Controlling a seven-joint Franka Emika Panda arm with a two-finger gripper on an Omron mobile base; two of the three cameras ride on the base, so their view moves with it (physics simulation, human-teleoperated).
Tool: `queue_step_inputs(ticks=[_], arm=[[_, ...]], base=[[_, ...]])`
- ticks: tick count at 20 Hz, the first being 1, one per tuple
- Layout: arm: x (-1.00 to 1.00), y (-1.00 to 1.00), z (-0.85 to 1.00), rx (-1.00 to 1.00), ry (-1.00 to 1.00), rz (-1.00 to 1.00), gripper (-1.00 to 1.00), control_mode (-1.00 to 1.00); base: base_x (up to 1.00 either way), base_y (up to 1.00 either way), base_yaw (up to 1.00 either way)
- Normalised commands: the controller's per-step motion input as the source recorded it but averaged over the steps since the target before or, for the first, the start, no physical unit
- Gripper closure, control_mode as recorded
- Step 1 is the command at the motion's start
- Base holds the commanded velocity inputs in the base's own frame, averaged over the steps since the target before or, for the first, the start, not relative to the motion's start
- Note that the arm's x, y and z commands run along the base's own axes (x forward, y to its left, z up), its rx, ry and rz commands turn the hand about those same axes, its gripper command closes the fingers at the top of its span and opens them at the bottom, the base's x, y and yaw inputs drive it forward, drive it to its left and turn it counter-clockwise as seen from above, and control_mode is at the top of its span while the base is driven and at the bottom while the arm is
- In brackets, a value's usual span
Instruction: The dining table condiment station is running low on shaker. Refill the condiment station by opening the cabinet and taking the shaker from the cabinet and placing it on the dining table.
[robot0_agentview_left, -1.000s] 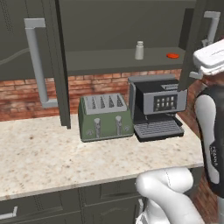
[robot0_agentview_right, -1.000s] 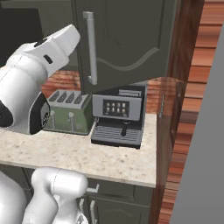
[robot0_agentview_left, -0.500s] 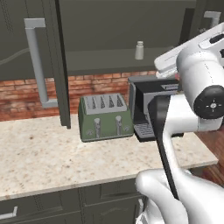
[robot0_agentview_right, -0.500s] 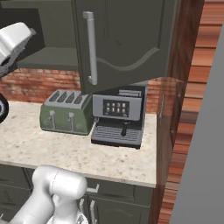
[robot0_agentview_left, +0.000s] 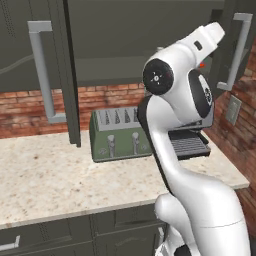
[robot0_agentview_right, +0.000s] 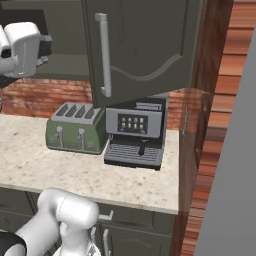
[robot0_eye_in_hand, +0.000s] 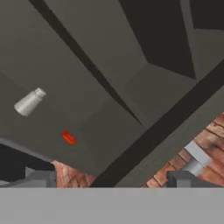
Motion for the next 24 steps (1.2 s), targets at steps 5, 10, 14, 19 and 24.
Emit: queue_step_inputs(ticks=[5,10,14,19,24], arm=[[0.6,-0.28,-0.14,0.0,0.21,-0.13,-1.0,-1.0],[0.52,-0.3,-0.16,0.0,0.11,-0.04,-1.0,-1.0],[0.01,-0.44,-0.21,0.0,0.0,0.0,-1.0,-1.0],[0.1,-0.46,-0.36,0.0,0.0,0.0,-1.0,-1.0],[0.53,-0.3,-0.55,0.0,0.01,0.03,-1.0,-1.0]], base=[[0.0,0.0,0.0],[0.0,0.0,0.0],[0.0,0.0,0.0],[0.0,0.0,0.0],[0.0,0.0,0.0]])
